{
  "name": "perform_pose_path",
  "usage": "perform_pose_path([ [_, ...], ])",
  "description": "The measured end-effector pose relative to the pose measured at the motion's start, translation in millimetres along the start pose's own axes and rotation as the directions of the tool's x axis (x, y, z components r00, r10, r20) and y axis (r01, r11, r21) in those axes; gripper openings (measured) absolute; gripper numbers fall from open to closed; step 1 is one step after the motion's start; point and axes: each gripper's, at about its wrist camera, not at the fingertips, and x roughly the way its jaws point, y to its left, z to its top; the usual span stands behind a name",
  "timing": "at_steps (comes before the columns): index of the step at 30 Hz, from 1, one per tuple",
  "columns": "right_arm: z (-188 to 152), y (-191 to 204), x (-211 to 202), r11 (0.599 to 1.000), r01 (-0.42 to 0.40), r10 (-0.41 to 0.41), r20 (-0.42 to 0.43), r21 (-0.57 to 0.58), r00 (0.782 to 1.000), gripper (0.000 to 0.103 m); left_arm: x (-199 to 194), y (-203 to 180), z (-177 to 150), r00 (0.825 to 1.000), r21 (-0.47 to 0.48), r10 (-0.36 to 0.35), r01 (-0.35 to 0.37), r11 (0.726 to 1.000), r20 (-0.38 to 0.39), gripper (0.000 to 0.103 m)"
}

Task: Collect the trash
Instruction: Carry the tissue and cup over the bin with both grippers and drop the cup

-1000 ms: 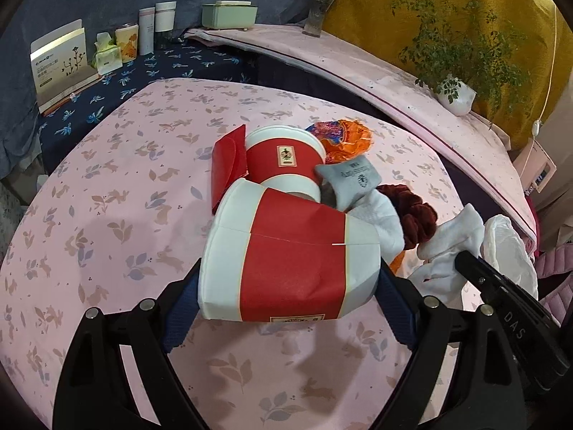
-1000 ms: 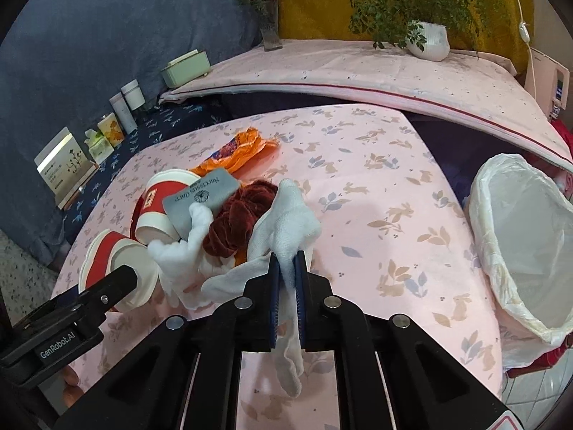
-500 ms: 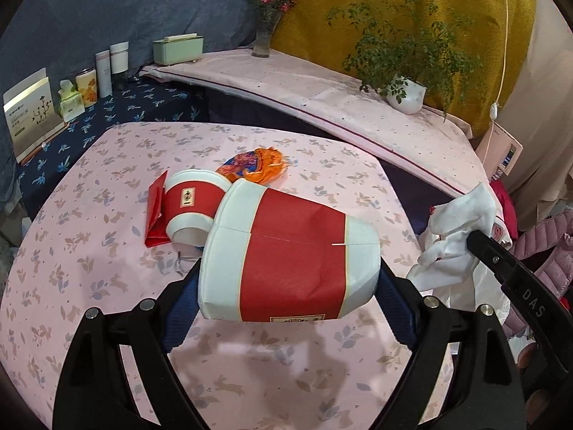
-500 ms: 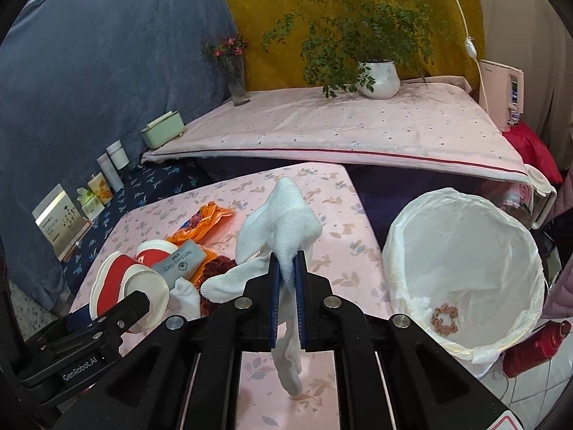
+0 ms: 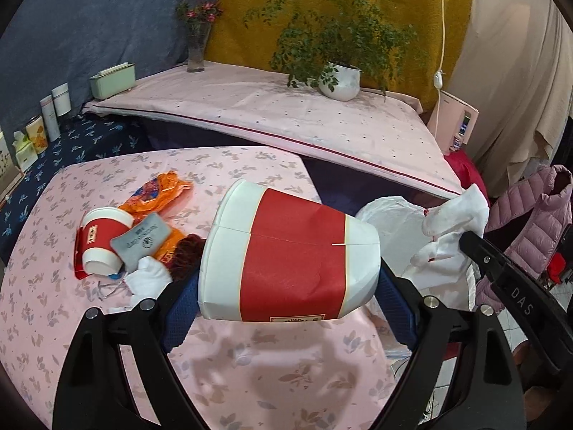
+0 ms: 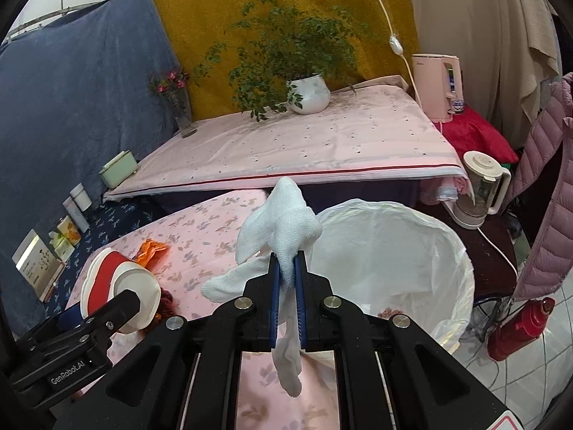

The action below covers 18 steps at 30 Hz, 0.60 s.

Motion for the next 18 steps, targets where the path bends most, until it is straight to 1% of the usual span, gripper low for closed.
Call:
perform_pose_path([
  [6,5.1,-44.6,-3.4,0.998,0.054,-0.054,0.01,0.043,0.998,0.008,21.3,-51.5,6.8,0.996,0.062,-0.082,0.083,0.995,-0.027,0.084],
  [14,8.7,-96.8,0.1,0.989,0.115,-0.116,0.002,0.097,0.993,0.008,52.3,-104.4,13.8,0.986,0.115,-0.156,0.162,0.98,-0.057,0.084],
  [16,8.7,-105.4,3.1,0.986,0.128,-0.128,-0.003,0.106,0.992,0.008,61.0,-114.6,15.9,0.985,0.128,-0.162,0.168,0.977,-0.06,0.084],
  [17,9.2,-109.3,5.0,0.985,0.132,-0.133,-0.006,0.11,0.991,0.008,64.6,-119.0,16.5,0.986,0.136,-0.158,0.165,0.977,-0.055,0.086],
  [18,9.1,-112.7,6.5,0.984,0.137,-0.137,-0.009,0.114,0.991,0.008,66.8,-122.0,16.5,0.987,0.143,-0.155,0.161,0.976,-0.053,0.089],
])
